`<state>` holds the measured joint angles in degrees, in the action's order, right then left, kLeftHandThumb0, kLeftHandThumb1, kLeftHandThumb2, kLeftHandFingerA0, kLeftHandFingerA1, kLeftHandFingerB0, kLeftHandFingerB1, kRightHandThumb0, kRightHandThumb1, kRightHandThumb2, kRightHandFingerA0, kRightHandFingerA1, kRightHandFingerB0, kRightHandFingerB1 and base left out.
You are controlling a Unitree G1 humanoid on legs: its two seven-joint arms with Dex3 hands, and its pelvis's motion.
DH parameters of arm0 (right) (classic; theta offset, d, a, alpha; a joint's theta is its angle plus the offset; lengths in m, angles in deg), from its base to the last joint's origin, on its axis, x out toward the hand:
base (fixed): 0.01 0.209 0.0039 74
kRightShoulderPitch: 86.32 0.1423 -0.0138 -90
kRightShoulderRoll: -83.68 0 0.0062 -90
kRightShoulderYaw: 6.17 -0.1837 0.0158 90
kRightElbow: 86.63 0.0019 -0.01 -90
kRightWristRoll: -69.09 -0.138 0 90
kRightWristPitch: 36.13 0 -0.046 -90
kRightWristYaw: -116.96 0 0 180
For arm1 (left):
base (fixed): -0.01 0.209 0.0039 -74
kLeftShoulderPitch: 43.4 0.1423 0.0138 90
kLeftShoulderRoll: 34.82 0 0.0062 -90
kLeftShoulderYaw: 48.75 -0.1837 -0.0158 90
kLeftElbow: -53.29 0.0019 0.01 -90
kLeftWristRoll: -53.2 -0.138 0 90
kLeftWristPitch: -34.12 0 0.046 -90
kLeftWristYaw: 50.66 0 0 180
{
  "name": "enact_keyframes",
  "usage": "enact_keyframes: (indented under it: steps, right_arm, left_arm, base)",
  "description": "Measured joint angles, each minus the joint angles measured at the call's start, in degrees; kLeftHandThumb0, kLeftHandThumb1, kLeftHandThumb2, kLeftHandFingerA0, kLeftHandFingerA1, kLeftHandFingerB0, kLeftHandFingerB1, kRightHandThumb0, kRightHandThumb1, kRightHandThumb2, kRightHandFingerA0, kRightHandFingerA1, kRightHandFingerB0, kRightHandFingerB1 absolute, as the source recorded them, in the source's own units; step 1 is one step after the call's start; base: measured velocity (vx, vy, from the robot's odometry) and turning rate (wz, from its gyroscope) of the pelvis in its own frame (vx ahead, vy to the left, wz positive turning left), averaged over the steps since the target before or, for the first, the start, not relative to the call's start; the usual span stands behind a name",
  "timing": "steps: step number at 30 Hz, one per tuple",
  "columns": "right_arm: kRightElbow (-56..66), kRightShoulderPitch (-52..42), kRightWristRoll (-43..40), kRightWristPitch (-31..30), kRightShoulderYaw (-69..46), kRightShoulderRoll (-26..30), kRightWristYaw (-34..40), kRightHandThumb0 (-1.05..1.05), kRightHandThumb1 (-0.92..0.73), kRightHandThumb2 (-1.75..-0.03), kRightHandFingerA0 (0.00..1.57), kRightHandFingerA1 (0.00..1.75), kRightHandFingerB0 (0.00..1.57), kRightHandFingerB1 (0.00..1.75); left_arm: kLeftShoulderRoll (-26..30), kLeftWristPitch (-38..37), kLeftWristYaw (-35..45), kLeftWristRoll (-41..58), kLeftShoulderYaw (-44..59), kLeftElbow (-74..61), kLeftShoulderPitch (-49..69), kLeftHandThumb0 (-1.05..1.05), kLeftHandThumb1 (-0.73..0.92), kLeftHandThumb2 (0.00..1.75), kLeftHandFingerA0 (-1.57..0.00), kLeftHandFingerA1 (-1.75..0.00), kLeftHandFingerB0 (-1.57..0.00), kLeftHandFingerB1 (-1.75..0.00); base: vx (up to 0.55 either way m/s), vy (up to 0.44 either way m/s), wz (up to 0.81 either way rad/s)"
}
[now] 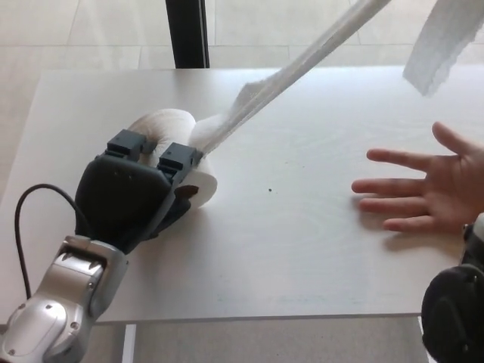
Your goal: A toilet paper roll is kept in the middle of the desk infront of the robot. The robot places its left hand on the top of the toilet paper roll to hold it still and uses its right hand to tear off a piece of toilet paper from it and hands the paper to a person
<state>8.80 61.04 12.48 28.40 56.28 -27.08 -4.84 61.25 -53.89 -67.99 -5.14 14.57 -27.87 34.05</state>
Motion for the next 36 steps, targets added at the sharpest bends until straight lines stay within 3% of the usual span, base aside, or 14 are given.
enact_keyframes:
  steps: [1, 2, 4, 5, 8, 9, 10, 11, 18, 25, 30, 31, 35, 36]
  right_arm:
    - [-1.1, 1.6, 0.3, 0.4, -0.3, 0.8, 0.0, -0.60, -0.92, -0.72, 1.09, 1.75, 0.79, 1.75]
    - [-1.7, 2.6, 0.5, 0.7, -0.5, 1.3, -0.1, -0.66, -0.74, -1.08, 1.36, 1.57, 1.10, 1.43]
    - [-4.4, 5.1, 0.6, 1.1, -1.3, 3.1, -0.4, -0.67, -0.72, -1.03, 1.36, 1.60, 1.05, 1.43]
    - [-5.7, 6.7, 0.6, 1.3, -2.0, 4.0, -0.6, -0.48, -0.92, -0.72, 1.08, 1.75, 0.76, 1.75]
    - [-9.1, 10.4, 0.7, 1.8, -3.3, 6.3, -1.2, -0.46, -0.92, -0.75, 1.05, 1.75, 0.80, 1.72]
    - [-10.7, 11.8, 0.9, 2.1, -3.7, 7.4, -1.3, -0.38, -0.91, -0.81, 1.11, 1.75, 0.86, 1.73]
    - [-12.3, 13.2, 1.2, 2.3, -3.9, 8.4, -1.5, -0.25, -0.78, -1.27, 1.22, 1.28, 1.20, 1.26]
    - [-14.2, 15.1, 1.6, 2.5, -4.4, 9.7, -1.5, -0.45, -0.92, -0.77, 1.08, 1.75, 0.80, 1.68]
    - [-19.1, 21.8, 2.8, 3.3, -5.6, 15.6, -3.1, -0.33, -0.90, -0.81, 1.06, 1.75, 0.75, 1.75]
    - [-12.0, 10.8, 2.2, -1.4, -1.2, 16.4, -5.9, -0.19, -0.65, -1.13, 0.96, 1.75, 0.75, 1.57]
    - [-8.9, 1.4, 2.4, -4.3, 4.2, 16.5, -7.7, -0.23, -0.73, -0.99, 0.97, 1.75, 0.75, 1.59]
    - [-8.4, -0.7, 2.6, -5.0, 5.5, 16.6, -8.1, -0.21, -0.54, -1.18, 1.01, 1.75, 0.72, 1.73]
    - [-7.1, -9.2, 3.8, -7.0, 12.5, 18.6, -10.4, -0.26, -0.53, -1.00, 0.96, 1.75, 0.67, 1.51]
    - [-7.1, -11.2, 4.5, -7.5, 14.5, 19.2, -11.0, -0.26, -0.53, -0.94, 1.00, 1.70, 0.72, 1.17]
  left_arm:
    - [0.2, 0.0, -0.1, 0.0, -0.1, -0.1, 0.1, -0.52, 0.84, 0.65, -0.58, -0.69, -0.53, -0.57]
    - [0.3, 0.0, -0.1, 0.0, -0.1, -0.2, 0.2, -0.52, 0.85, 0.66, -0.57, -0.68, -0.53, -0.56]
    - [0.6, 0.0, -0.1, 0.0, -0.3, -0.3, 0.3, -0.52, 0.86, 0.65, -0.58, -0.68, -0.56, -0.56]
    - [0.7, 0.0, -0.2, 0.0, -0.4, -0.4, 0.4, -0.52, 0.86, 0.65, -0.57, -0.68, -0.55, -0.56]
    - [0.9, 0.1, -0.5, 0.0, -0.6, -0.4, 0.7, -0.52, 0.87, 0.65, -0.57, -0.68, -0.54, -0.56]
    - [1.0, 0.1, -0.5, 0.0, -0.7, -0.5, 0.8, -0.52, 0.84, 0.66, -0.56, -0.70, -0.52, -0.57]
    - [1.0, 0.1, -0.5, 0.0, -0.9, -0.5, 1.0, -0.53, 0.85, 0.65, -0.56, -0.69, -0.51, -0.56]
    - [1.0, 0.1, -0.6, 0.0, -0.9, -0.6, 1.2, -0.52, 0.85, 0.64, -0.58, -0.70, -0.52, -0.57]
    - [1.5, 0.1, -1.2, 0.0, -1.1, -0.5, 1.5, -0.53, 0.85, 0.65, -0.57, -0.70, -0.53, -0.57]
    - [1.6, 0.1, -1.9, 0.0, -1.1, -1.7, 1.1, -0.52, 0.85, 0.65, -0.58, -0.70, -0.53, -0.57]
    - [1.6, 0.1, -2.2, 0.0, -0.9, -2.6, 1.0, -0.53, 0.85, 0.65, -0.58, -0.72, -0.52, -0.57]
    - [1.6, 0.1, -2.2, 0.0, -0.9, -2.7, 1.0, -0.52, 0.85, 0.64, -0.60, -0.71, -0.55, -0.58]
    - [1.6, 0.1, -2.3, 0.0, -0.9, -3.0, 1.0, -0.52, 0.85, 0.65, -0.59, -0.71, -0.54, -0.58]
    - [1.6, 0.1, -2.3, 0.0, -0.9, -3.0, 1.1, -0.53, 0.85, 0.65, -0.59, -0.71, -0.53, -0.57]
  base:
    - [0.00, 0.000, 0.00]
    - [0.00, 0.000, 0.00]
    - [0.00, 0.000, 0.00]
    - [0.00, 0.000, 0.00]
    - [0.00, 0.000, 0.00]
    - [0.00, 0.000, 0.00]
    - [0.00, 0.000, 0.00]
    - [0.00, 0.000, 0.00]
    - [0.00, 0.000, 0.00]
    - [0.00, 0.000, 0.00]
    - [0.00, 0.000, 0.00]
    - [0.00, 0.000, 0.00]
    - [0.00, 0.000, 0.00]
    - [0.00, 0.000, 0.00]
